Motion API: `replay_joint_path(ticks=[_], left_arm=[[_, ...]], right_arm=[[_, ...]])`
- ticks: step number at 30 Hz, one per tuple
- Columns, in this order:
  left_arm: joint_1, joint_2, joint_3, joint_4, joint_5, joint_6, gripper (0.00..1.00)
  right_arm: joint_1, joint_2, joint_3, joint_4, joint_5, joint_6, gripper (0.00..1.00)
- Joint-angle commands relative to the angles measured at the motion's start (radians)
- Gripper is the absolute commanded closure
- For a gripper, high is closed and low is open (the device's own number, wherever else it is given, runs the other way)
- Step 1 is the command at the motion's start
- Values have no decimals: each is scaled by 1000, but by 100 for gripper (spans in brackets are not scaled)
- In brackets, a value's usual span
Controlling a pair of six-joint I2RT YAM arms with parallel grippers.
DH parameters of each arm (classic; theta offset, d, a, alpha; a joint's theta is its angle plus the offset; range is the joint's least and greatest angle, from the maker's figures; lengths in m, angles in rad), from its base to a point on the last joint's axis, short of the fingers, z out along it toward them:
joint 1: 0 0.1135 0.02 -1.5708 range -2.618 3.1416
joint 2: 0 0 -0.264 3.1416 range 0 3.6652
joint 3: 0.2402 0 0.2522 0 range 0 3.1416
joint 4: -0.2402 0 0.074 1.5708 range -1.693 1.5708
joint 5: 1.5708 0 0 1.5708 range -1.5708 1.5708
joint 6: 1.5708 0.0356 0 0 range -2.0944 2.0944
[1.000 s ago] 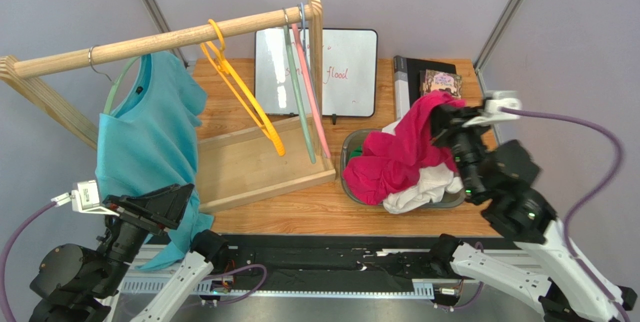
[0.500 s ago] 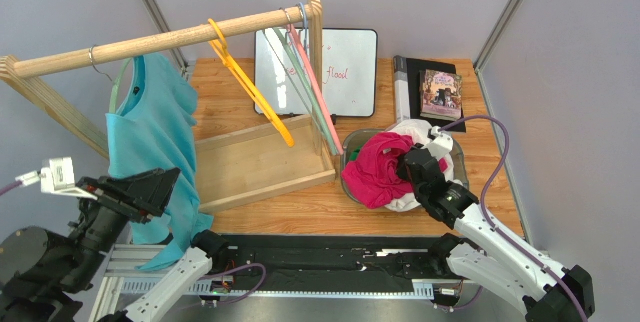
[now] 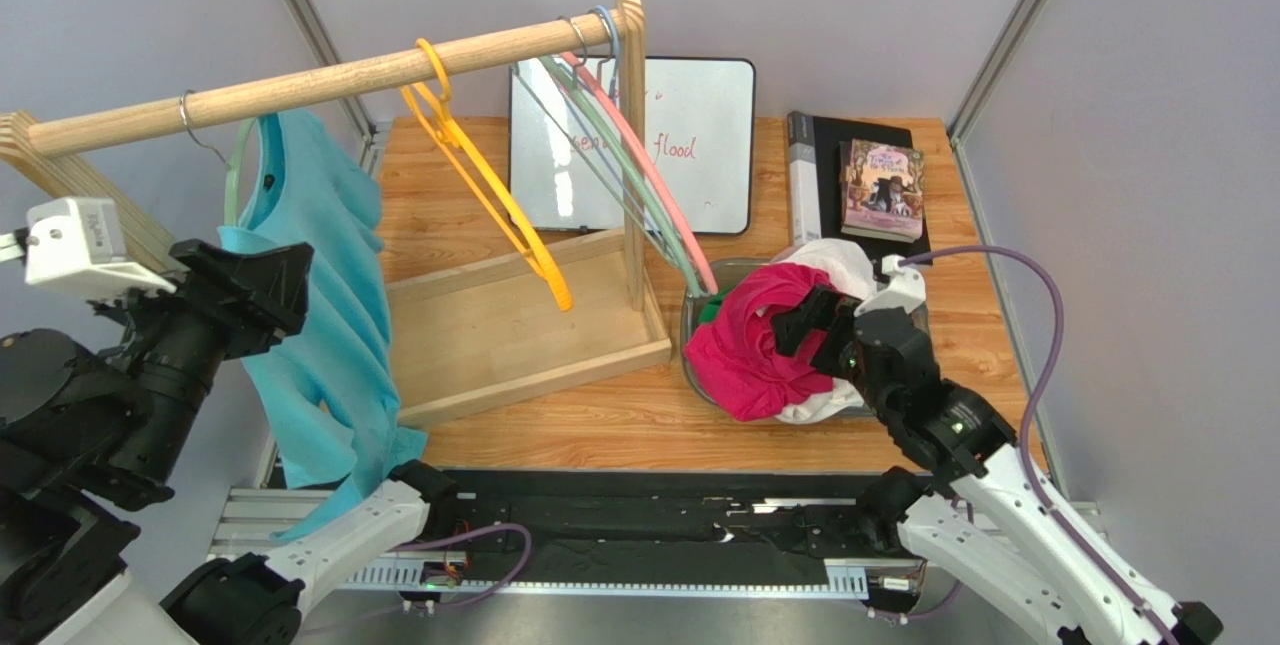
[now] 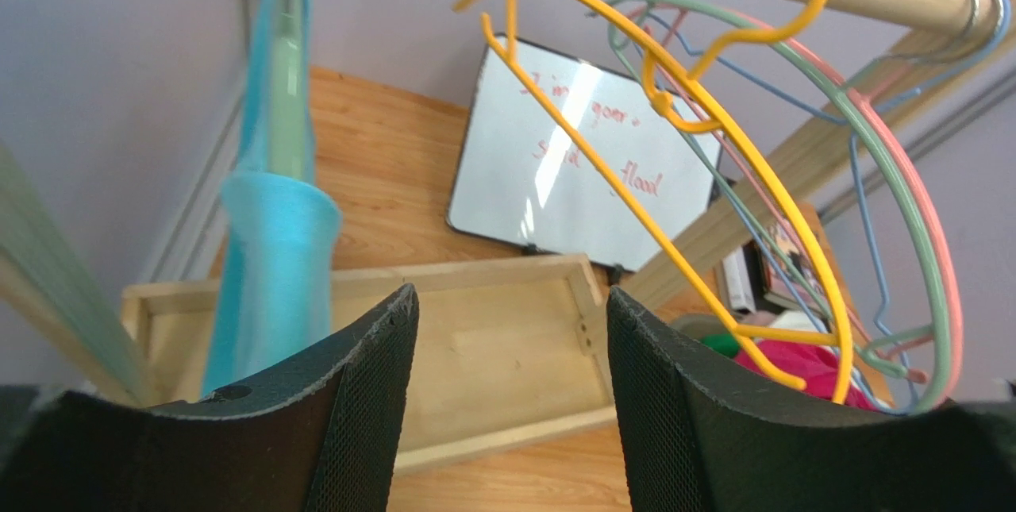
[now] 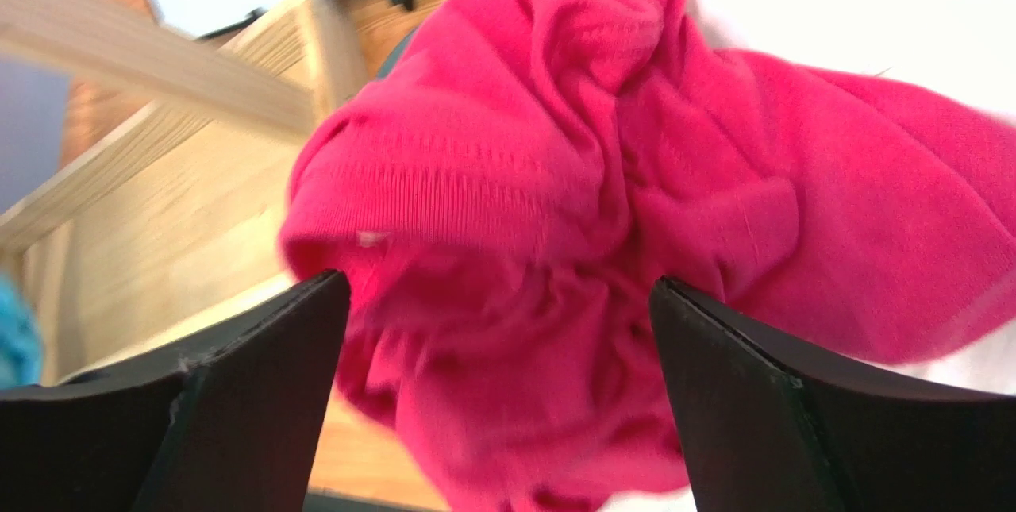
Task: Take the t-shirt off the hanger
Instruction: Place the tshirt into the basket, then grab a hanger with a tshirt on it with the left arm
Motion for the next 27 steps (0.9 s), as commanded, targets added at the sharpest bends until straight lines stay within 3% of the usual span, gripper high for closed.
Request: replay_joint_path(ticks=[1, 6, 8, 11, 16, 20, 27], left_arm=[[5, -29, 20, -16, -95, 117, 35], [5, -60, 28, 2, -175, 140, 35], [5, -84, -59, 12, -262, 141, 34], [5, -134, -196, 31, -263, 124, 34], [5, -146, -293, 12, -319, 75, 35], [5, -177, -357, 91, -330, 96, 48], [5, -169, -366, 133, -378, 133, 84]], right_arm=[[1, -97, 62, -91, -139, -97, 0], [1, -119, 111, -149, -222, -126, 0], [2, -131, 141, -163, -256, -137, 0], [2, -165, 175, -177, -287, -146, 0], [4, -208, 220, -194, -330, -153, 0], [2, -222, 229, -206, -330, -157, 0], [4, -217, 226, -204, -350, -149, 0]])
